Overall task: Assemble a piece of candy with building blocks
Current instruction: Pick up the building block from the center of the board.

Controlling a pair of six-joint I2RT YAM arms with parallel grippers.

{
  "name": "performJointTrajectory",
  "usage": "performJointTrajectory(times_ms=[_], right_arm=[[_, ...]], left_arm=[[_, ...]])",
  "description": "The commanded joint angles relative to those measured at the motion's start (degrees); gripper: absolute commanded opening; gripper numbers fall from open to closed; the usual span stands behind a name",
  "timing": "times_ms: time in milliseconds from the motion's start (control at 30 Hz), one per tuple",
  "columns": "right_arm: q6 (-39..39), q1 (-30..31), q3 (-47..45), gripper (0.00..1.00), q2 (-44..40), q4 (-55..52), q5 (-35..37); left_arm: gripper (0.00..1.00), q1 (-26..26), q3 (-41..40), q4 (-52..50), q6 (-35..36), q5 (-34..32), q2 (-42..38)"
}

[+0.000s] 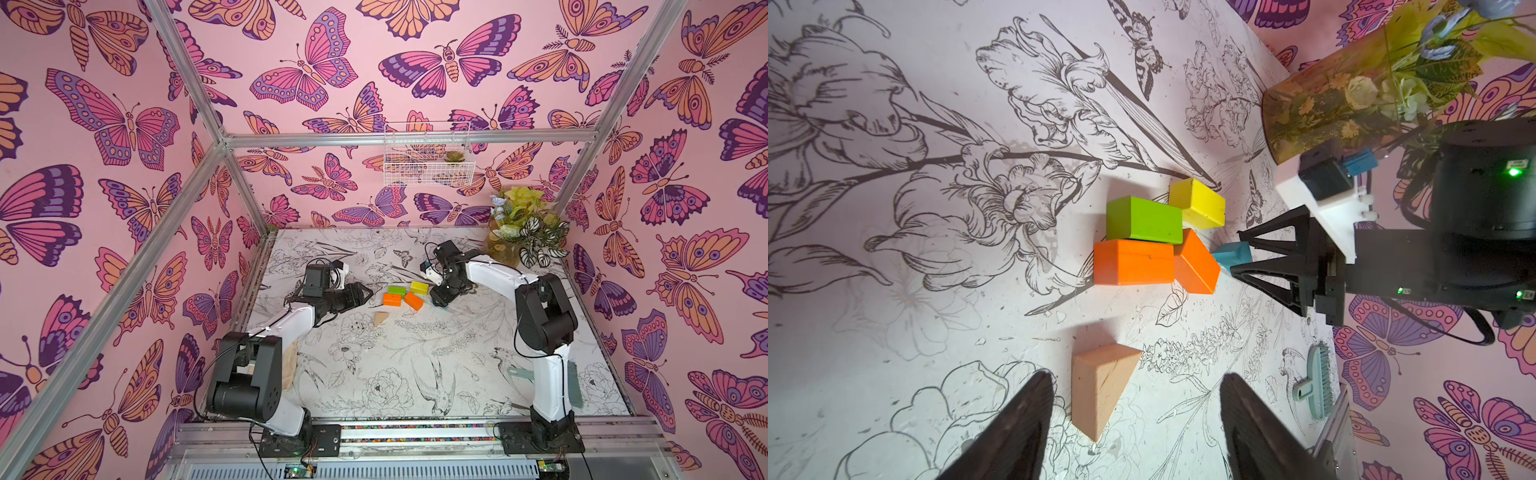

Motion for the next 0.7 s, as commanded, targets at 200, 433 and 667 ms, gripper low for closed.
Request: performJointTrajectory(times_ms=[200, 433, 667], right_arm=[[-0.4, 0.18, 0.29, 0.48, -0.02, -0.09, -0.97], [-0.51, 0.26, -0.57, 0.48, -1.02, 1.32, -0.48], [-0.66, 0.35, -0.25, 0.39, -0.87, 0.86, 0.34]], left_arm=[[0.67, 0.23, -1.3, -1.01, 0.16, -0.48, -0.67], [0.67, 0.19, -1.24, -0.95, 0.15, -0.18, -0.71], [0.67, 0.24, -1.61, -0.94, 0.06, -0.26, -1.13]])
